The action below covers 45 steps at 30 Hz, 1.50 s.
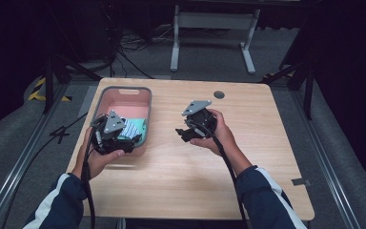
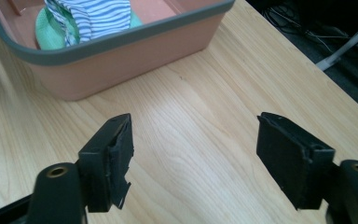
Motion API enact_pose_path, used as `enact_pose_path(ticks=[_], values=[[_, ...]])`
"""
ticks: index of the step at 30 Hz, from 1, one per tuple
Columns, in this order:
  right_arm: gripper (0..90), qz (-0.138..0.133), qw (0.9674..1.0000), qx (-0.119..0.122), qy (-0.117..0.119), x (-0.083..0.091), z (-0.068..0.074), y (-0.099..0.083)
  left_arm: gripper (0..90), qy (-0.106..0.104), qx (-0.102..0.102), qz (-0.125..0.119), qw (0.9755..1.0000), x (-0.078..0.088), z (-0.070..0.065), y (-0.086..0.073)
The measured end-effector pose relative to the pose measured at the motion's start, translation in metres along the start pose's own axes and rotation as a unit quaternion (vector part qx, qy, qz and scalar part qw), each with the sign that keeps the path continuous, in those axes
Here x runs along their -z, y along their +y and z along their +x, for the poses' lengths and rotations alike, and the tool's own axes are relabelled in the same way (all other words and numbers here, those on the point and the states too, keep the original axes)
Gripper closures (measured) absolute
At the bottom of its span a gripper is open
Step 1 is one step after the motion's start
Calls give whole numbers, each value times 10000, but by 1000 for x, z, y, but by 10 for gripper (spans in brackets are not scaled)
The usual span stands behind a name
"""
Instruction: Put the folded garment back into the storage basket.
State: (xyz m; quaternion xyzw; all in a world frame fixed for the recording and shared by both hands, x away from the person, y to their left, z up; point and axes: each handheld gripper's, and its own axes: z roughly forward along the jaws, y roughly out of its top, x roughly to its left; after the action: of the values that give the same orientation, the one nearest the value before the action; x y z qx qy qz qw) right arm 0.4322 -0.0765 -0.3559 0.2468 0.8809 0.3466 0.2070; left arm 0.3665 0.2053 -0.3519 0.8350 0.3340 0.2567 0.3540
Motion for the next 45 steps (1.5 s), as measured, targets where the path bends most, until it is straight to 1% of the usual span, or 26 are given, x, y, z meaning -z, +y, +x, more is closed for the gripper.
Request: enact_pose_path(ticks=[2,3,4,5,7,9,12,14,16,17,19,20,21,24,26,28,30,32,33,34,36,37,39,40,41,45], values=[[275,5,10000,13,-45,5,-3,-6,245,-9,-136,32,9999,-2,-7,1],[275,-30,10000,-1,-63,8,-4,-8,239,-38,-131,34,9999,-3,-9,1],[274,-33,10000,-14,-77,10,-4,-11,240,-54,-192,34,9998,-4,-12,1],[274,-33,10000,-14,-77,10,-4,-11,240,-54,-192,34,9998,-4,-12,1],[272,9,9999,4,-159,15,-5,-18,240,-76,-230,27,9997,-5,-17,1],[270,29,9999,45,-164,19,-5,-25,237,-112,-278,-6,9996,-5,-22,-1],[263,108,9997,112,-175,24,-5,-35,237,-126,-449,5,9989,-7,-31,-4],[256,121,9997,122,-169,26,-6,-40,237,-181,-494,1,9986,-8,-38,-6],[252,159,9996,113,-216,29,-7,-46,233,-181,-692,71,9974,-9,-47,-7],[248,218,9993,130,-266,31,-6,-50,231,-174,-729,68,9972,-10,-49,-7],[245,241,9991,161,-308,34,-6,-56,238,-284,-818,53,9962,-12,-56,-9],[245,239,9990,175,-328,35,-6,-59,239,-337,-871,102,9956,-13,-59,-10],[244,263,9989,155,-342,37,-6,-62,238,-356,-880,130,9954,-14,-62,-11],[235,298,9987,150,-384,41,-8,-70,229,-525,-935,207,9940,-19,-70,-15],[235,307,9987,79,-401,44,-9,-78,219,-559,-1003,252,9931,-23,-74,-19],[235,327,9982,62,-491,47,-9,-85,215,-637,-992,209,9928,-25,-76,-23],[236,283,9982,24,-522,49,-9,-93,207,-742,-962,226,9923,-28,-78,-27],[236,301,9980,63,-552,50,-8,-101,202,-757,-979,260,9920,-30,-79,-30],[236,301,9980,63,-552,50,-8,-101,202,-757,-979,260,9920,-30,-79,-30],[235,342,9977,62,-585,51,-7,-110,200,-794,-999,270,9915,-32,-80,-32],[235,333,9977,75,-583,52,-7,-114,201,-820,-1038,303,9908,-33,-81,-35],[234,325,9974,74,-635,53,-6,-118,206,-855,-1069,342,9900,-34,-82,-36],[234,321,9978,7,-572,55,-6,-126,208,-882,-1094,364,9894,-35,-83,-40],[234,365,9975,3,-614,55,-6,-133,209,-908,-1098,368,9891,-36,-83,-40],[234,365,9975,3,-614,55,-6,-133,209,-930,-1104,384,9888,-37,-83,-42],[236,389,9973,-84,-615,57,-5,-150,209,-954,-1103,425,9884,-41,-84,-47]])
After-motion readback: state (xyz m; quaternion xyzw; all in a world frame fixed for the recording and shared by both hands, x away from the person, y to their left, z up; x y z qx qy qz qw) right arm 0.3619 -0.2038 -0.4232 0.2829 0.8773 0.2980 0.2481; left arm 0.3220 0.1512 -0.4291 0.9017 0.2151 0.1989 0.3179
